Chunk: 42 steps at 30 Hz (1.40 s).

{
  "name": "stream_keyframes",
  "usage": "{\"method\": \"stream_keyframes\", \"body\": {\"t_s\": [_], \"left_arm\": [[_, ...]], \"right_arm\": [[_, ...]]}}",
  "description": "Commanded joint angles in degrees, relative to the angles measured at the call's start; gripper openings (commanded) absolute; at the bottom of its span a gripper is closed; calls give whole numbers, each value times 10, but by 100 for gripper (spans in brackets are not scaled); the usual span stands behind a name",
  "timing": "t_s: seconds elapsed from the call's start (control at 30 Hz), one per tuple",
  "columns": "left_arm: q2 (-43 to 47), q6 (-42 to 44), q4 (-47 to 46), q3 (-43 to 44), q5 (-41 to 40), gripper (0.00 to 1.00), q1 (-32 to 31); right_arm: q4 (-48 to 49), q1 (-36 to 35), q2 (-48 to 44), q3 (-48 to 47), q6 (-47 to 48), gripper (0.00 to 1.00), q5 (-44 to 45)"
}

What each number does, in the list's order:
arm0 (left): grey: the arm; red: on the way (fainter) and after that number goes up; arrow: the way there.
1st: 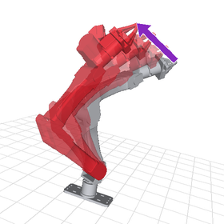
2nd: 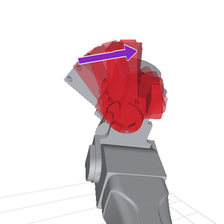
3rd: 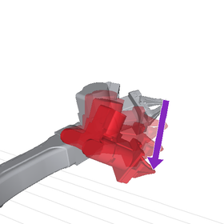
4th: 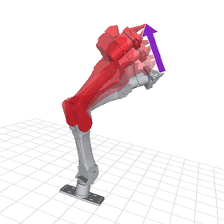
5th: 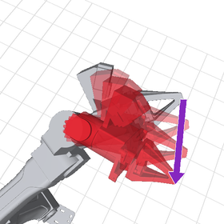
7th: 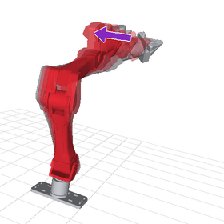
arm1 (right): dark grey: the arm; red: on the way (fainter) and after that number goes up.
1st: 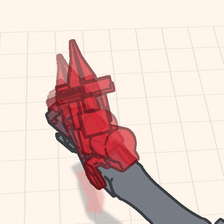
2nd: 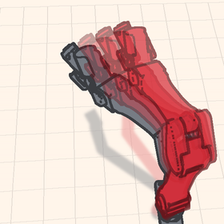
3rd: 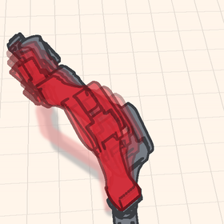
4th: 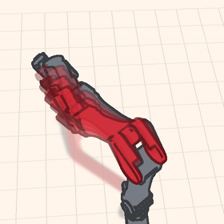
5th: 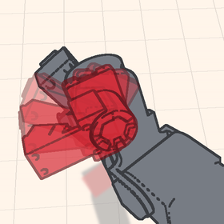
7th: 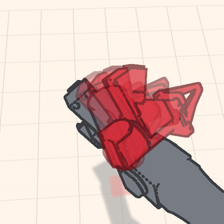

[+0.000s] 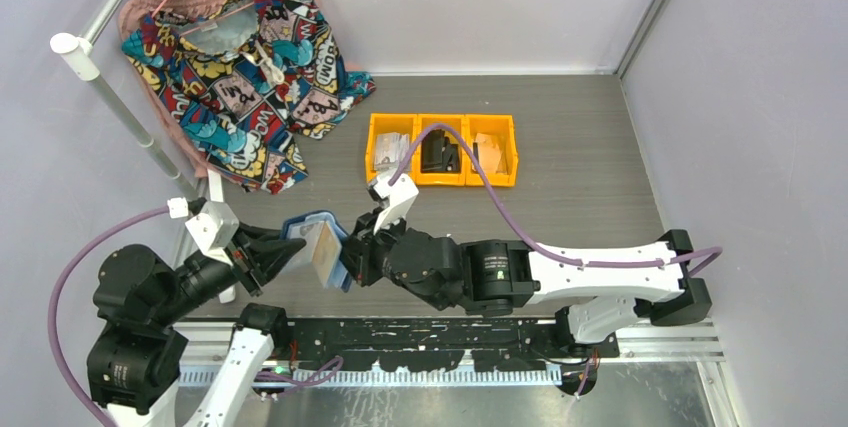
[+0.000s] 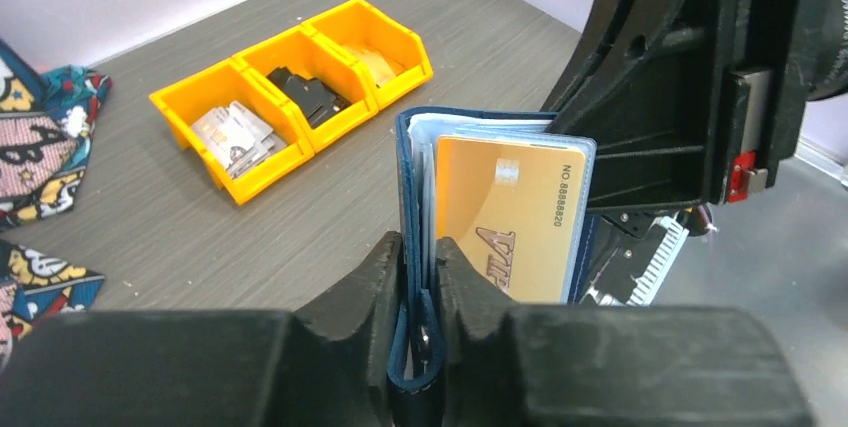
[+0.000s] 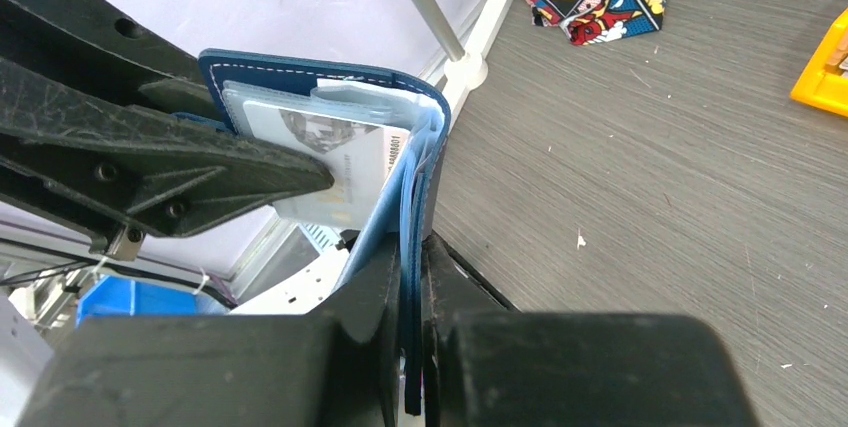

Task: Take the credit cards out of the card holder
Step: Remove the credit card from the card holder.

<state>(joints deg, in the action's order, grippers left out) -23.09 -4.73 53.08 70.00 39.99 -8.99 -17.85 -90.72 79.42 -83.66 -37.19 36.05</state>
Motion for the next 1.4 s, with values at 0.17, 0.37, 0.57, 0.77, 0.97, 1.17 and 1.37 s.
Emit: {"method": "stream_keyframes", "body": {"t_s": [0.17, 0.37, 0.57, 0.77, 0.97, 1.17, 1.37], "left_arm": [[-10, 0, -27, 20, 3, 0, 2], [-14, 4, -26, 30, -33, 0, 3], [-48, -23, 25, 52, -90, 0, 3], [-111, -79, 78, 85, -61, 0, 3], [-149, -171, 50, 91, 58, 0, 3], [-164, -277, -16, 77, 179, 0, 2], [-164, -328, -69, 68, 218, 0, 3]], "right_arm": [[104, -4, -80, 75, -3, 3, -1], [78, -2, -144, 124, -13, 42, 58], [18, 4, -236, 103, 13, 56, 132], [61, 4, -208, 75, 14, 56, -27], [111, 13, -136, 51, -19, 61, -206], [195, 108, -143, 128, -137, 58, -304], [251, 163, -153, 185, -196, 55, -353]]}}
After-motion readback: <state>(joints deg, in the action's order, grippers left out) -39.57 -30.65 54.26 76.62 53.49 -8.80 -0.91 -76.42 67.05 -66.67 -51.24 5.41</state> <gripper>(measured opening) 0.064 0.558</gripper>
